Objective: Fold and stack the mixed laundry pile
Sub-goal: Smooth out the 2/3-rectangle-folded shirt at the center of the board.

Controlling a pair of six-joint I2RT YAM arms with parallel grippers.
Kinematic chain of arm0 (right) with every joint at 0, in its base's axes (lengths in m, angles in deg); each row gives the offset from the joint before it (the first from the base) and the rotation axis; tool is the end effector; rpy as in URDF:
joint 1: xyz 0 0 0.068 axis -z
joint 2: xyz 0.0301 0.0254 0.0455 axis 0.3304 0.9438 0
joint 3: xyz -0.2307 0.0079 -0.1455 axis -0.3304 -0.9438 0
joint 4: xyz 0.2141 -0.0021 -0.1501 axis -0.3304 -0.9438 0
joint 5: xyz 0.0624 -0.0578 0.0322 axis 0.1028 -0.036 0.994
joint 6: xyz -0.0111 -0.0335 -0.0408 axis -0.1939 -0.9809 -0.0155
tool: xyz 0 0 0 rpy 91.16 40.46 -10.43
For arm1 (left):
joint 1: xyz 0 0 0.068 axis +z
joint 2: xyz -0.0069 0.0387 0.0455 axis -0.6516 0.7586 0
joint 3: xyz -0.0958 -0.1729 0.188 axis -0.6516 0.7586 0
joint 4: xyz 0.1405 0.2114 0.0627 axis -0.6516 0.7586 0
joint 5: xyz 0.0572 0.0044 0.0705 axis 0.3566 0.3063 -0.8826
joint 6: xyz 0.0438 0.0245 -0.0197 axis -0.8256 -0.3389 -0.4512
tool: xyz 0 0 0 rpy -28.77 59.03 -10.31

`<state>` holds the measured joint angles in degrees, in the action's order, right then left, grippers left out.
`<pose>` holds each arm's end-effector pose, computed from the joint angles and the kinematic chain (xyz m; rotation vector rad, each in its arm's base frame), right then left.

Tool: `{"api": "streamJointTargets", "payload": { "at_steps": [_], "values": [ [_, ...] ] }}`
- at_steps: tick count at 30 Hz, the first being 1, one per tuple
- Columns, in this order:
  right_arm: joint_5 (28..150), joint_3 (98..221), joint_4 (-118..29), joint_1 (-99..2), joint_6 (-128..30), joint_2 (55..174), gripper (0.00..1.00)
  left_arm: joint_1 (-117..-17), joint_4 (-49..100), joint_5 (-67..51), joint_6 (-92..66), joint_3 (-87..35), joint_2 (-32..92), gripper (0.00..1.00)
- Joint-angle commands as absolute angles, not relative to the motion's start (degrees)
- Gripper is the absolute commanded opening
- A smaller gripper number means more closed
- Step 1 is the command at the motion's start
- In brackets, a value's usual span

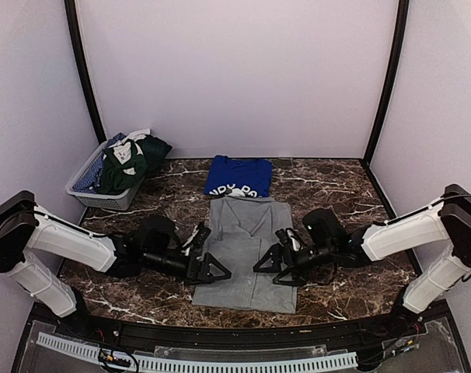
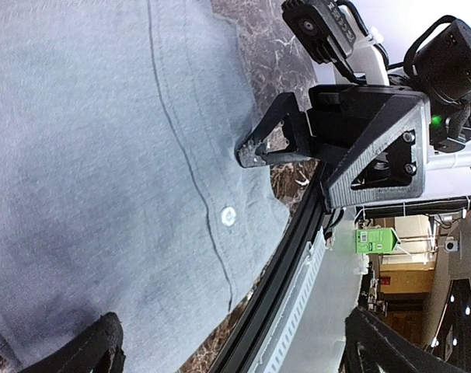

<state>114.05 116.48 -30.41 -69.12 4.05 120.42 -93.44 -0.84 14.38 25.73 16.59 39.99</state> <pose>0.1644 0.2240 0.1457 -0.1229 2.7194 1.4634 0.1539 -0.2326 0.1586 0.4479 2.3854 -1.5419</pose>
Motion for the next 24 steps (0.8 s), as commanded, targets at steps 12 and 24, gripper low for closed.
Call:
{"api": "streamJointTargets", "payload": {
  "at_steps": [12, 24],
  "values": [
    [115.92, 126.19, -26.57, -64.60, -2.64, 122.58, 0.99, -90.70, 2.23, 18.15, 17.76, -0.21, 48.59, 0.99],
    [119.19, 123.92, -26.20, -56.40, -9.23, 132.94, 0.98, -84.87, -3.83, 18.51, 17.07, 4.93, 56.36, 0.99]
  ]
}}
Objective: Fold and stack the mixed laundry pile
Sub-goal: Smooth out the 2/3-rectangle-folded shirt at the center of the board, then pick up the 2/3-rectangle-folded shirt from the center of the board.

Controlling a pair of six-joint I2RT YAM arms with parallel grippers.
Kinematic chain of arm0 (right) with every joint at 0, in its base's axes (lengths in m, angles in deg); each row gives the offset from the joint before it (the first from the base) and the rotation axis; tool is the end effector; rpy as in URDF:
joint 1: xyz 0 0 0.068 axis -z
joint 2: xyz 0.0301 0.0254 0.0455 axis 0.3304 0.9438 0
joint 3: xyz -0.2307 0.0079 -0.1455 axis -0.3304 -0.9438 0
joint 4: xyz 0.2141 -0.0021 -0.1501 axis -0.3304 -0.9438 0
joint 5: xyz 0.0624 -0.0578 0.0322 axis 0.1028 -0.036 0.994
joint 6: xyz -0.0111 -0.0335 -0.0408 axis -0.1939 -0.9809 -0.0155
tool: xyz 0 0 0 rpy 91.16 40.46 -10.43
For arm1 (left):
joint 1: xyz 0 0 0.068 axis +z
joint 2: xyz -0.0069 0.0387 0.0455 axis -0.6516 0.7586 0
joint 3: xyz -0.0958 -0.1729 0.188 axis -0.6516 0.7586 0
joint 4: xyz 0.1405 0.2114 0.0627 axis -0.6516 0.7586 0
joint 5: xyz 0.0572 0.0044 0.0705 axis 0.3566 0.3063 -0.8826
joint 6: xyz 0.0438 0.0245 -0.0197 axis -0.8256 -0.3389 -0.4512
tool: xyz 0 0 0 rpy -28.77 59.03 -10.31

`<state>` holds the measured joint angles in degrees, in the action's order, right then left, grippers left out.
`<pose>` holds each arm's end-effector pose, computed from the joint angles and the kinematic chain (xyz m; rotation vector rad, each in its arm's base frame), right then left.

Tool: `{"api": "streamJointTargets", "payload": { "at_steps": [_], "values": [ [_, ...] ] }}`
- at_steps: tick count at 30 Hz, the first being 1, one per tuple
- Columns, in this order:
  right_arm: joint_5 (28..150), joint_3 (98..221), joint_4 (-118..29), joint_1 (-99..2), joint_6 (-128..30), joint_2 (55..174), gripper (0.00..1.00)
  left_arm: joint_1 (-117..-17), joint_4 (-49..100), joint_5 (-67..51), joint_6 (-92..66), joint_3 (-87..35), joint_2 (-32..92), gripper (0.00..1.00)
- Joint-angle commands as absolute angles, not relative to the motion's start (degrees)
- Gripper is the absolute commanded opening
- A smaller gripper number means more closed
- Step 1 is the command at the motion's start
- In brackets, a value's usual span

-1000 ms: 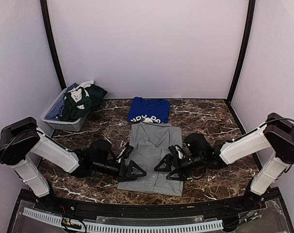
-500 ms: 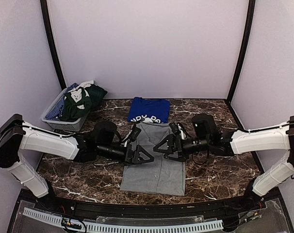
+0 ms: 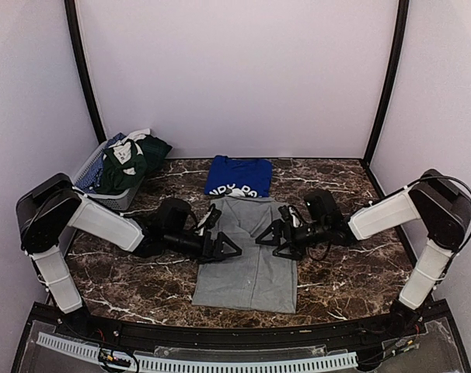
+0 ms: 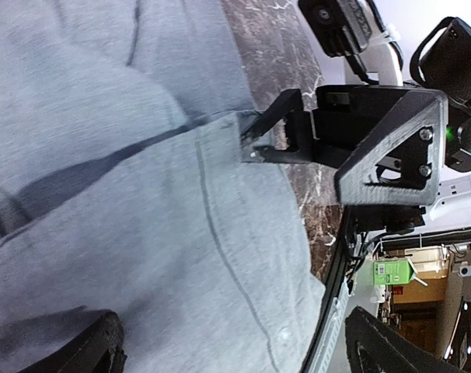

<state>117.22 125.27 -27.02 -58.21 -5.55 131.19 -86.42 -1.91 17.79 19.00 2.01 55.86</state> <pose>0.2374 0.2181 0.1398 -0.1340 2.5713 1.4269 0.2271 -0.2618 0.1504 0.4721 2.3143 -1.4893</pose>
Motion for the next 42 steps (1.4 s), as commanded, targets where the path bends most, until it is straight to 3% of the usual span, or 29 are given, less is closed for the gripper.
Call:
{"api": "streamJointTargets", "payload": {
  "at_steps": [1, 5, 6, 10, 15, 22, 28, 33, 42],
  "values": [
    [119.15, 123.88, -27.17, -56.06, -9.91, 133.08, 0.98, -84.78, -3.29, 17.70, 16.70, 5.60, 56.14, 0.99],
    [118.39, 125.88, -33.75, -55.73, -14.98, 130.86, 0.96, -84.92, 4.37, 12.09, 12.37, 6.48, 50.57, 0.99],
    [116.78, 130.14, -41.80, -55.97, -20.09, 126.33, 0.95, -86.32, 13.54, 3.97, 5.35, 6.11, 42.16, 0.99],
    [114.02, 138.40, -53.97, -57.48, -28.09, 123.57, 0.92, -88.61, 21.69, -5.42, -2.60, 5.15, 34.07, 0.99],
    [111.46, 146.11, -61.49, -61.78, -33.01, 125.59, 0.87, -98.90, 31.28, -21.85, -13.79, 2.35, 30.13, 0.99],
    [113.05, 149.42, -60.71, -65.47, -33.69, 132.41, 0.67, -110.65, 39.44, -28.96, -26.98, 0.24, 29.98, 0.98],
    [113.98, 150.09, -58.73, -66.23, -33.93, 138.02, 0.52, -118.82, 36.32, -29.01, -35.05, 3.26, 30.07, 0.81],
    [112.31, 150.74, -58.96, -66.23, -34.86, 141.56, 0.47, -121.72, 34.74, -27.63, -38.98, 2.57, 34.51, 0.57],
    [112.15, 150.96, -58.29, -66.23, -35.86, 147.51, 0.40, -123.26, 26.72, -28.77, -43.44, 1.48, 43.22, 0.39]
  ]
}}
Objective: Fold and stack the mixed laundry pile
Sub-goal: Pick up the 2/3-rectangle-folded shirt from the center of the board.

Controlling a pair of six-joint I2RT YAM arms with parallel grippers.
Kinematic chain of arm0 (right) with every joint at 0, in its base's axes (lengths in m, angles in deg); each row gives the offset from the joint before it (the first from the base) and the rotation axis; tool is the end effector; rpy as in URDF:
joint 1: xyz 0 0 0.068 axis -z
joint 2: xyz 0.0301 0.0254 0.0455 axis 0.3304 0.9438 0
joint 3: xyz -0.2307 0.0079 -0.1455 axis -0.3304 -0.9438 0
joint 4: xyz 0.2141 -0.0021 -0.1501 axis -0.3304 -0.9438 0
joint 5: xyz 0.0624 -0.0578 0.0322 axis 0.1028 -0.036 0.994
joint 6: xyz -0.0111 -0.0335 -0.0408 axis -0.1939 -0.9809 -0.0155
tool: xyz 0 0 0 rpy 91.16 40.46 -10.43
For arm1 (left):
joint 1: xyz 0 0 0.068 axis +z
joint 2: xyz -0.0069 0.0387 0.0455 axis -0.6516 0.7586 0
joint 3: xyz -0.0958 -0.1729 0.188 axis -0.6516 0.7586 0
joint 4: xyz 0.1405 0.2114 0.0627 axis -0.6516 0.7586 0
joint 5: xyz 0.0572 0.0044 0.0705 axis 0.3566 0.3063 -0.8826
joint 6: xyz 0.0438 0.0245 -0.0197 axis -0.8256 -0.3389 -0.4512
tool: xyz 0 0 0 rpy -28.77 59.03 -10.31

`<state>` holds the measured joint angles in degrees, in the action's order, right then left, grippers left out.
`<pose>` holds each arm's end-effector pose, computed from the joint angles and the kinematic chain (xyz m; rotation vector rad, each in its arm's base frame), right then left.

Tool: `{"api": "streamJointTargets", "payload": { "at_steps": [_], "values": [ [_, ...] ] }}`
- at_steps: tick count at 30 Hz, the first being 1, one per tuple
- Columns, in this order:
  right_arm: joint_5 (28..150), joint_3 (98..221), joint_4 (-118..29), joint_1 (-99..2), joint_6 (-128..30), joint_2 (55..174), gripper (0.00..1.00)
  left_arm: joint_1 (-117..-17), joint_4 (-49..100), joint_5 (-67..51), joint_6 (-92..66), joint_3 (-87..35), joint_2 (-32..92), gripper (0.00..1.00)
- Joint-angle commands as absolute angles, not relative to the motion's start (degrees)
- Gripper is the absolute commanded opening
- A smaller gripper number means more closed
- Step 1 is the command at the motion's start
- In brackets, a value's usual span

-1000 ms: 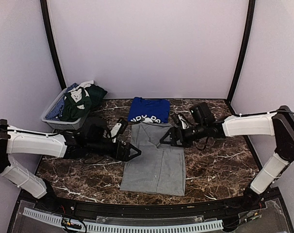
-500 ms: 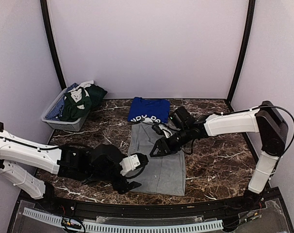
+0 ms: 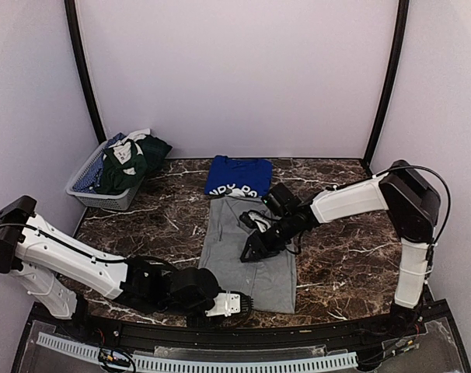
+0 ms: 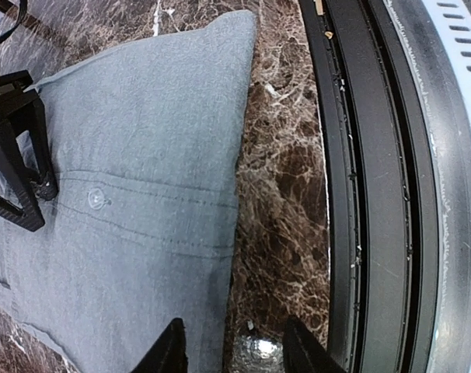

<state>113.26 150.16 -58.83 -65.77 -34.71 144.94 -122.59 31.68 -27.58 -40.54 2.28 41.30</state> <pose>0.2516 0.2918 0.1378 -0.8264 2.6929 1.0771 0.0489 -0.2950 0.1741 1.7449 1.6437 -0.3127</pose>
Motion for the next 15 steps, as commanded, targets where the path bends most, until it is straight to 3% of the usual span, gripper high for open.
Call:
{"api": "streamJointTargets", "payload": {
  "at_steps": [1, 15],
  "values": [
    [112.24, 150.88, -58.19, -66.23, -35.92, 147.81, 0.38, -123.27, 25.74, -29.69, -43.74, 1.57, 43.60, 0.38],
    [112.85, 150.12, -57.59, -66.23, -36.96, 150.76, 0.33, -125.97, 19.74, -39.22, -50.76, 2.52, 52.54, 0.42]
  ]
}}
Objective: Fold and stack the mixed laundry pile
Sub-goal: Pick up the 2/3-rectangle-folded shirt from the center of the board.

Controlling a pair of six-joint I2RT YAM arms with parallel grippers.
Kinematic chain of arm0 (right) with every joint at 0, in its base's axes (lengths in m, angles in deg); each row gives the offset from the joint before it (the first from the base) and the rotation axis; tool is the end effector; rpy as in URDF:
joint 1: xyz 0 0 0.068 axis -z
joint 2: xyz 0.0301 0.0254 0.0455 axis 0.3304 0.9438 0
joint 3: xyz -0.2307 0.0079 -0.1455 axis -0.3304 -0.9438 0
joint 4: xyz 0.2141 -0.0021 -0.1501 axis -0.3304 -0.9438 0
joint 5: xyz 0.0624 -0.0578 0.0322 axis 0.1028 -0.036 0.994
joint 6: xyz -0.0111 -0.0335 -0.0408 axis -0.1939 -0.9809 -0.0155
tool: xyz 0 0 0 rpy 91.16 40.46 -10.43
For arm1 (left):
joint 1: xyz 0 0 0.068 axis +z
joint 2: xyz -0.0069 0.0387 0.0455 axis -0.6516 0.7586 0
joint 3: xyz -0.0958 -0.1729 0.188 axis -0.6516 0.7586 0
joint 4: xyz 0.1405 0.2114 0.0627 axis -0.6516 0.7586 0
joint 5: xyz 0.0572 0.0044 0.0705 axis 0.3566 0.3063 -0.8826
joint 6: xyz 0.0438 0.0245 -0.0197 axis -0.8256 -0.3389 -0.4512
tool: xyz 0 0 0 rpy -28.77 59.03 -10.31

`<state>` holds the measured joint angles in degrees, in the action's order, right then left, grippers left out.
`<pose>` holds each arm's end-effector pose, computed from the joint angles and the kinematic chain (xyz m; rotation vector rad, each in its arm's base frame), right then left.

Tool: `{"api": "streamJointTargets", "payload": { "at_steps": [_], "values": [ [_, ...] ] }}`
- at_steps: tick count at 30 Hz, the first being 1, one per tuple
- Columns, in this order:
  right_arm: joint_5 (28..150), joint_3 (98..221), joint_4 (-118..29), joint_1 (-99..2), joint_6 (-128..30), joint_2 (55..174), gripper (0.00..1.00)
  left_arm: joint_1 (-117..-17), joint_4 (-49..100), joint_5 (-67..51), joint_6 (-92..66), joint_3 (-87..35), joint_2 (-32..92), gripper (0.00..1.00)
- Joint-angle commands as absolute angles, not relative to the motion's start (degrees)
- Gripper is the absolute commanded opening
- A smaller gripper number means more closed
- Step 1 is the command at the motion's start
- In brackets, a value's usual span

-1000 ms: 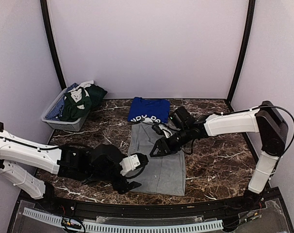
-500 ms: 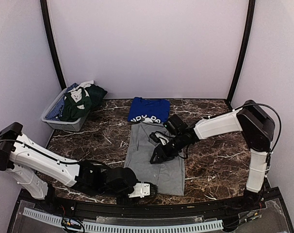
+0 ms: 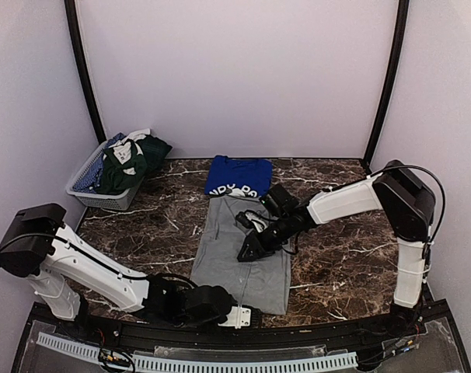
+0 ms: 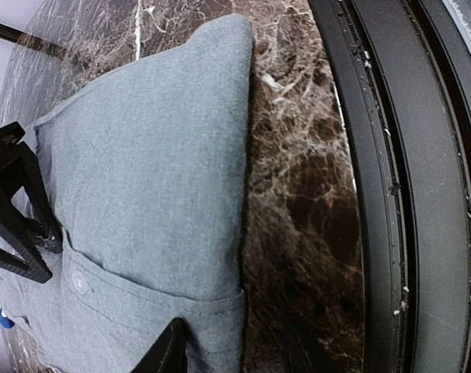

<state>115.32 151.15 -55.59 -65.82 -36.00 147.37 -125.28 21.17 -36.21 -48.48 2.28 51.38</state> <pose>0.2570 0.2996 0.1304 -0.8743 2.6405 1.1315 0.0421 -0.3174 0.1377 1.7907 1.4885 -0.1135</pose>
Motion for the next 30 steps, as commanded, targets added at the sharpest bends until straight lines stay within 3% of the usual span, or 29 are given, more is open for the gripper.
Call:
{"api": "streamJointTargets", "payload": {
  "at_steps": [1, 9, 13, 15, 25, 30],
  "values": [
    [113.01, 150.03, -57.53, -66.23, -37.11, 150.81, 0.33, -126.07, 19.53, -40.17, -50.92, 2.66, 52.70, 0.42],
    [113.77, 149.25, -57.55, -66.31, -38.13, 151.06, 0.32, -127.23, 14.57, -48.10, -56.27, 4.10, 53.60, 0.28],
    [114.09, 148.84, -57.40, -66.61, -38.38, 151.13, 0.32, -127.87, 14.87, -48.35, -57.70, 3.63, 51.91, 0.06],
    [114.09, 148.38, -57.28, -66.96, -38.38, 150.98, 0.31, -128.66, 15.89, -48.60, -58.15, 2.98, 50.98, 0.01],
    [114.65, 145.84, -59.31, -72.38, -37.55, 145.62, 0.32, -131.32, 36.68, -36.33, -48.81, -4.96, 43.94, 0.00],
    [114.14, 147.18, -64.19, -71.89, -38.83, 139.68, 0.42, -131.54, 46.92, -29.82, -42.90, -9.07, 40.37, 0.00]
  ]
}}
